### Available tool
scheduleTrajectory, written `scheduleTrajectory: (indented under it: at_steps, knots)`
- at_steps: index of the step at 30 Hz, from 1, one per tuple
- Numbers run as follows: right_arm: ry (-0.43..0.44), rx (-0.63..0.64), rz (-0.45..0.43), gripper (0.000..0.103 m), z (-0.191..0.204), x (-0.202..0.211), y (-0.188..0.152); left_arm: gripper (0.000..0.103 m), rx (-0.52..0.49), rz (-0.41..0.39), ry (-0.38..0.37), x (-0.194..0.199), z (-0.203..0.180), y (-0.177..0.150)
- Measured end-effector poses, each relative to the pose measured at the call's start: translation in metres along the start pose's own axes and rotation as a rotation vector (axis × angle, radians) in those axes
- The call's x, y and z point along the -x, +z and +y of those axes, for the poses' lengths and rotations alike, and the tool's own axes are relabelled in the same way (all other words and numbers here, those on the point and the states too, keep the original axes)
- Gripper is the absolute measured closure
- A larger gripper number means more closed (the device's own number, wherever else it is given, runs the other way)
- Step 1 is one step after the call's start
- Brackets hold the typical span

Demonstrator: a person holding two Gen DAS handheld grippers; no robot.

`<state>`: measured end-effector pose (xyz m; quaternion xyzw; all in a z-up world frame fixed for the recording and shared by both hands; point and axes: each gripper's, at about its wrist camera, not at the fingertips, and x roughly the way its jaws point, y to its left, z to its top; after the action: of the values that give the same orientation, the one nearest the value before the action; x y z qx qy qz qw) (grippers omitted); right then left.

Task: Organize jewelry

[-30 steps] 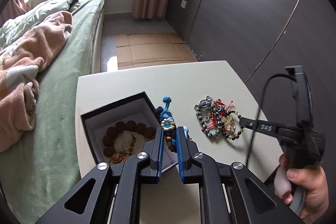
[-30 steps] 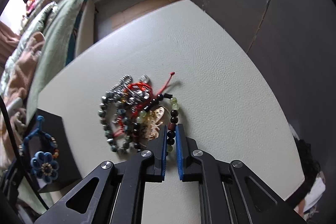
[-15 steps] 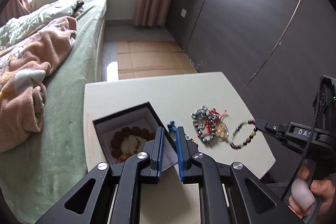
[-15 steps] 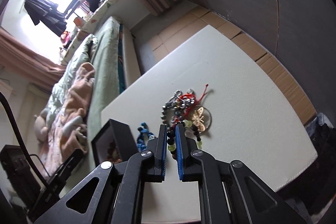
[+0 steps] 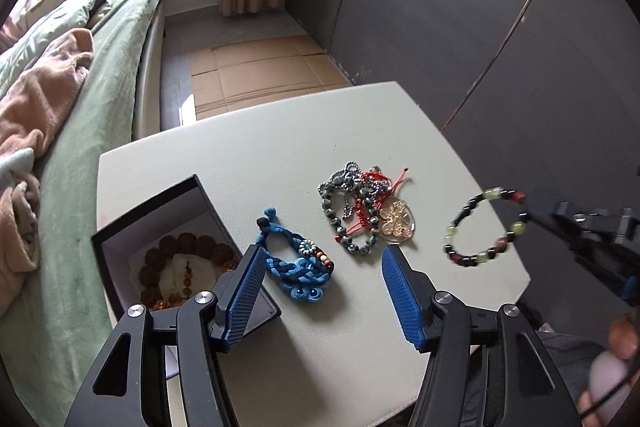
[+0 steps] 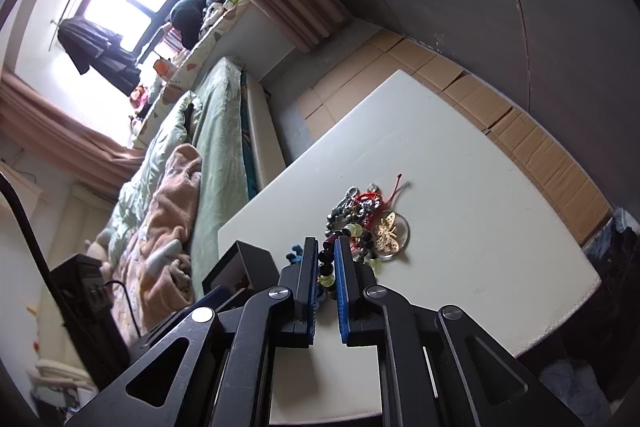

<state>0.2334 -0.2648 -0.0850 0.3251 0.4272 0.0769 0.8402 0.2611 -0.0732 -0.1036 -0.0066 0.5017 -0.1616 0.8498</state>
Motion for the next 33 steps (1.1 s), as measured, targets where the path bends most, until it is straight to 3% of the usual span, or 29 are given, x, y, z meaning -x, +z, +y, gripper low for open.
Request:
scheduleTrajectory:
  at_steps: [3, 8, 13, 18, 22, 33]
  knots:
    - [0.023, -0.029, -0.016, 0.093, -0.010, 0.010, 0.003, 0.046, -0.024, 0.037, 0.029, -0.015, -0.006, 0.003]
    - [0.043, -0.048, -0.021, 0.093, -0.021, 0.017, 0.005, 0.065, -0.070, 0.138, 0.085, -0.045, -0.017, 0.004]
    - [0.073, -0.067, -0.008, 0.093, -0.030, 0.019, 0.008, 0.066, -0.112, 0.211, 0.162, -0.072, -0.023, -0.001]
    - [0.087, -0.066, 0.005, 0.093, -0.033, 0.018, 0.007, 0.079, -0.152, 0.211, 0.225, -0.080, -0.027, -0.002]
    - [0.091, -0.066, 0.009, 0.093, -0.034, 0.017, 0.007, 0.097, -0.132, 0.190, 0.199, -0.075, -0.021, 0.000]
    - [0.089, -0.056, 0.008, 0.093, -0.026, 0.012, 0.004, 0.098, -0.054, 0.047, 0.100, -0.018, -0.006, 0.016]
